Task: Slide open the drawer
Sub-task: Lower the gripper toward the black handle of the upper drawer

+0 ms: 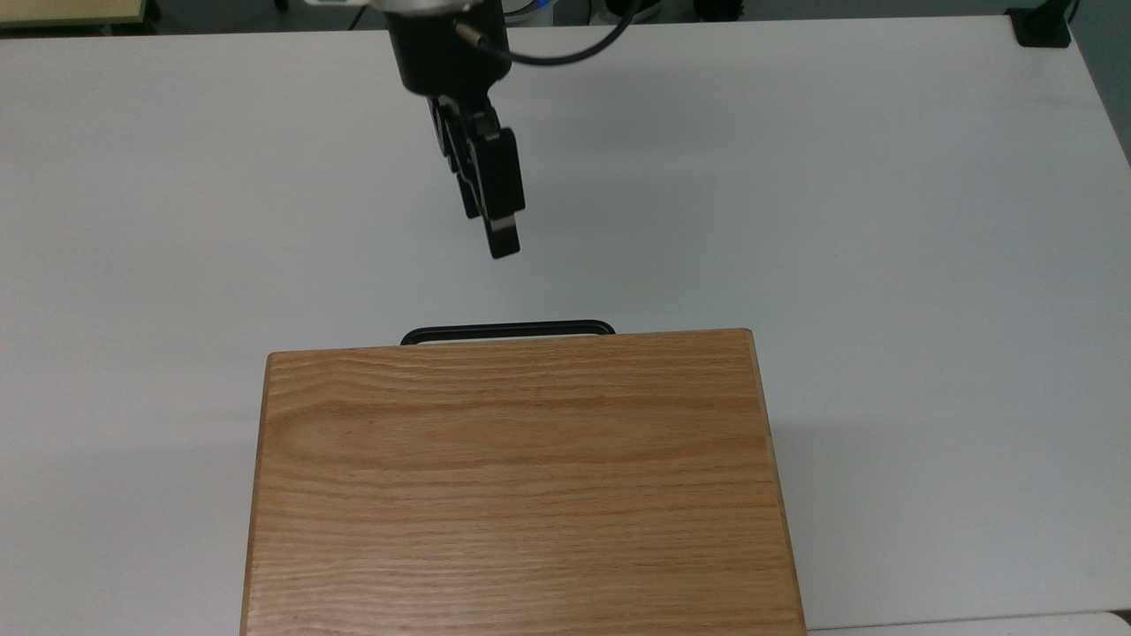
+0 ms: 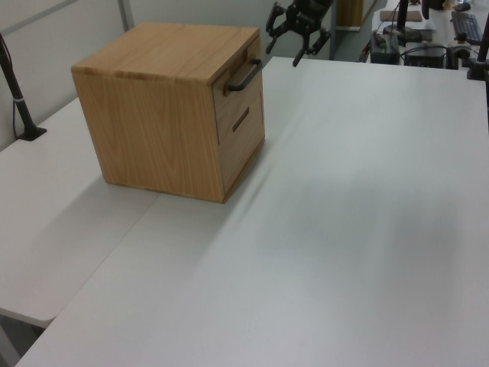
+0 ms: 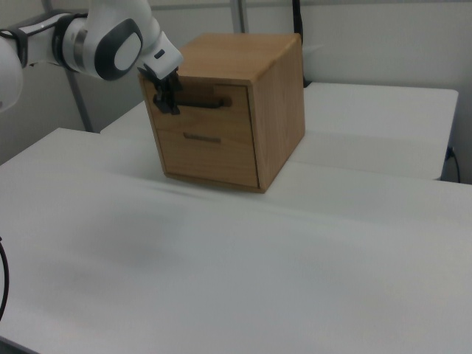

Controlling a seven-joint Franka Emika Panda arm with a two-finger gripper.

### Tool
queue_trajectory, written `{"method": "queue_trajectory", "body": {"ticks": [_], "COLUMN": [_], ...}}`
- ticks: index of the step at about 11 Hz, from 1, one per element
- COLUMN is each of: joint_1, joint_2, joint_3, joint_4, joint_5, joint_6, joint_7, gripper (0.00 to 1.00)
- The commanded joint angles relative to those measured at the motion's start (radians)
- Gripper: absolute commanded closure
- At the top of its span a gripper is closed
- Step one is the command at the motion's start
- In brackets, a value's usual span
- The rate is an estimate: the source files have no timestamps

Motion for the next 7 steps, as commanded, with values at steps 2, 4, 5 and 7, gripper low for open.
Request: {"method": "queue_trajectory", "body": {"ticks": [2,4,5,7], "joint_1": [0.005,0.01,0.012,0.015], "joint_2": [0.048,0.085,0.108,0.133], "joint_3": [-0.008,-0.008,-0.008,-0.008], "joint_4": [0.0,0.002,0.005,0.019], "joint_5": [0.017,0.016,0.016,0.017], "joint_6": [0.095,0.164,0.192,0.227], "joint_7": [0.089,0.134,0.14,0.142], "gripper": [0.44,0.5,0.51,0.53]}}
